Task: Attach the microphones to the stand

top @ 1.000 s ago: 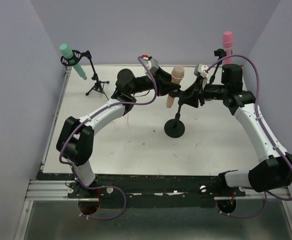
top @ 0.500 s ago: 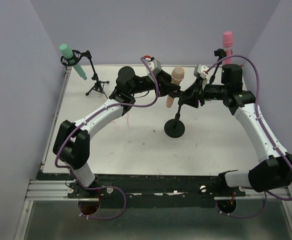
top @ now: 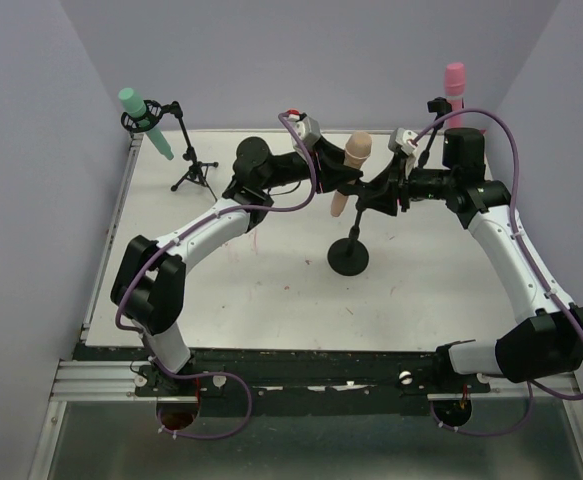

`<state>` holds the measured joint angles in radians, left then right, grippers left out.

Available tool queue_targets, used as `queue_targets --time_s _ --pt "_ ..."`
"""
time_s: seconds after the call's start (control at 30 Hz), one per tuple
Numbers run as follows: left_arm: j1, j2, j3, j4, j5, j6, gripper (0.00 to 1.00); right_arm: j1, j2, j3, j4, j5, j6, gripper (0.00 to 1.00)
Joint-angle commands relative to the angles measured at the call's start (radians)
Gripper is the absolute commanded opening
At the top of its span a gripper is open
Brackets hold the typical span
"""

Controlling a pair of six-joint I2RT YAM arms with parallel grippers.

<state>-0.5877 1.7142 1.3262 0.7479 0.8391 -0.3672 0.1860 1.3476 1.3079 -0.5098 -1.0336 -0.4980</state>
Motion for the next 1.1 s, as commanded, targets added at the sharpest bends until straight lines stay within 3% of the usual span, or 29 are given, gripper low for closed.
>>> queue_targets --time_s 0.0,0.23,0.43,0.47,0.53,0.7,0.83,0.93,1.07 --pt "-0.031 -0.005 -0.033 -0.016 0.023 -0.032 0.00 0.006 -0.002 -0.007 -0.016 -0.008 0.024 0.51" --pt "-0.017 -0.044 -0.025 -0.127 -0.080 -0.021 0.42 -0.006 -0.019 -0.006 -0.013 -0.025 0.041 0.87" --pt "-0.004 -0.097 -0.031 -0.154 -0.115 0.011 0.67 -0.039 -0.048 -0.013 -0.010 -0.042 0.044 0.98" --pt "-0.001 -0.113 -0.039 -0.150 -0.120 0.016 0.74 -0.052 -0.056 -0.016 -0.010 -0.054 0.044 0.99" --pt "0.011 -0.151 -0.064 -0.151 -0.136 0.028 0.98 -0.097 -0.076 -0.033 -0.001 -0.092 0.045 0.99" --pt "0.043 -0.251 -0.139 -0.159 -0.182 0.057 0.98 -0.180 -0.145 -0.111 0.056 -0.189 0.053 0.99" --pt "0.086 -0.355 -0.252 -0.144 -0.199 0.031 0.98 -0.178 -0.171 -0.179 -0.028 -0.256 -0.121 1.00" --pt "0.141 -0.422 -0.367 -0.098 -0.202 -0.056 0.98 -0.180 -0.176 -0.275 -0.013 -0.276 -0.233 1.00" --pt "0.195 -0.490 -0.484 -0.110 -0.160 -0.174 0.98 -0.178 -0.153 -0.366 0.117 -0.270 -0.240 1.00"
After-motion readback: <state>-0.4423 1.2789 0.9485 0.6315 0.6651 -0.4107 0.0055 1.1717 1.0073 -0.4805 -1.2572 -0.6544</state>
